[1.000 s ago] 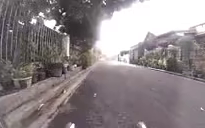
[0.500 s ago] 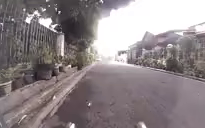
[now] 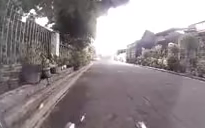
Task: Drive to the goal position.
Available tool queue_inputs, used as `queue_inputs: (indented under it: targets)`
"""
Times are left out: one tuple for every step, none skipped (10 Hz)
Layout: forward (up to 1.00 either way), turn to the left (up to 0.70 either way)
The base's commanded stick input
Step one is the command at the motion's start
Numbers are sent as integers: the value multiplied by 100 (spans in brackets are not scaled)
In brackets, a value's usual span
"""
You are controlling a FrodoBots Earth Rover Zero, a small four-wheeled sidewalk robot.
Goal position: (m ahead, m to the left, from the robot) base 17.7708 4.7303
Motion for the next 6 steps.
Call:
queue_inputs:
  targets:
    - [70,0]
    - [70,0]
    - [70,0]
    - [70,0]
    - [70,0]
    - [70,0]
